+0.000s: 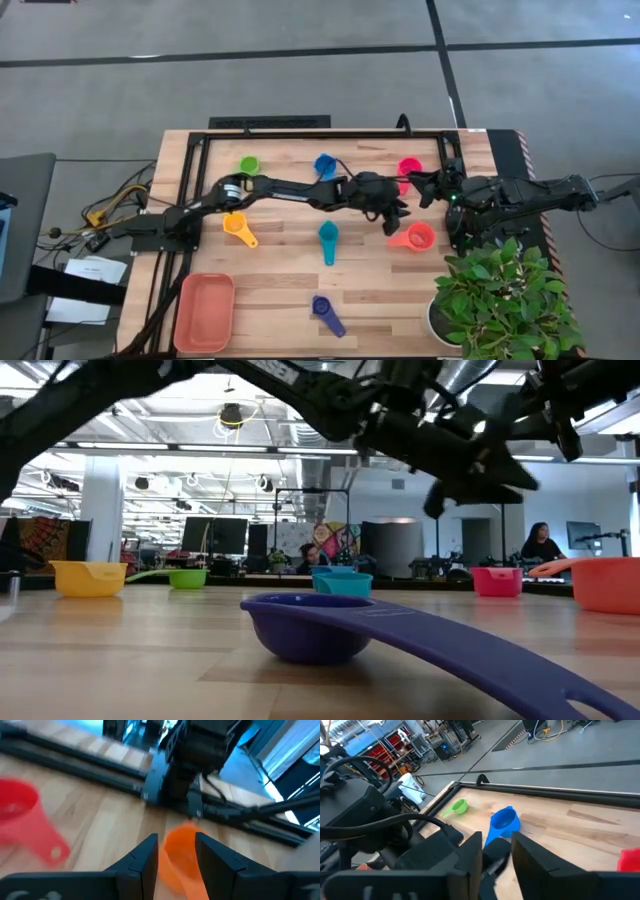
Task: Nest measuring cups in basket
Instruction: Stack the pink measuring cup on top of the orange measuring cup
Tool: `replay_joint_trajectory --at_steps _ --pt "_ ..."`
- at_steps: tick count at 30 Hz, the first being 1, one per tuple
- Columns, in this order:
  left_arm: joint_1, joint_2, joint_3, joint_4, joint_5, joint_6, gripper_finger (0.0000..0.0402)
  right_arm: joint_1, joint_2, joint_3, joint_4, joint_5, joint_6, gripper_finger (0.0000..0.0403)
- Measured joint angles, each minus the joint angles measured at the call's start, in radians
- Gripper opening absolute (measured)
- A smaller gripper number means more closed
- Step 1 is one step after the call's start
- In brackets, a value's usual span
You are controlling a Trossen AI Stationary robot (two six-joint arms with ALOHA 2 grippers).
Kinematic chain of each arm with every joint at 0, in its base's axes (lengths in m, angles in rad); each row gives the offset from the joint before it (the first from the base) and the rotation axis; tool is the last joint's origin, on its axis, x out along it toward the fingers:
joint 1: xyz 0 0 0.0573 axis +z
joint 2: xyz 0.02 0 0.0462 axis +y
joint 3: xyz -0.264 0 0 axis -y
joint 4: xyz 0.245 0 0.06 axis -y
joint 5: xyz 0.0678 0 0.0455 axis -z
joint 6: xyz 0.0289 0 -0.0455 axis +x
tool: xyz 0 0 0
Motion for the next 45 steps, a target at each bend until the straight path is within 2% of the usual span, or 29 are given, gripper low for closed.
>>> replay_joint_trajectory --at_steps 2,5,11,16,20,25,33,36,45 --pt "0.0 0.039 0.05 -0.006 -0.023 0.016 0.0116 -0.014 0.0 0.0 -0.028 0.008 0.008 0.0156" --pt "0.006 0.077 0.097 -0.022 -0.101 0.018 0.0116 -0.044 0.0 0.0 -0.11 0.049 0.119 0.0173" --pt "0.054 0.077 0.112 -0.037 -0.279 0.01 0.0116 -0.1 0.0 0.0 -0.224 0.042 0.203 0.0177" --pt "0.142 0.076 0.122 -0.066 -0.158 -0.121 0.0116 -0.11 0.0 0.0 -0.224 0.04 0.193 0.0169" --pt "0.204 0.076 0.121 -0.124 -0.134 -0.201 0.0116 -0.11 0.0 0.0 -0.223 0.041 0.191 0.0167" --pt "0.249 0.076 0.121 -0.12 -0.039 -0.269 0.013 -0.11 0.0 0.0 -0.22 0.041 0.191 0.0178" --pt "0.235 0.087 0.122 -0.091 -0.066 -0.239 0.0185 -0.11 0.001 0.0 -0.22 0.041 0.233 0.0206" --pt "0.229 0.115 0.12 -0.08 -0.05 -0.28 0.02 -0.109 0.002 0.0 -0.218 0.041 0.25 0.021" --pt "0.202 0.142 0.125 -0.046 -0.084 -0.273 0.0206 -0.109 0.002 0.0 -0.212 0.04 0.267 0.02"
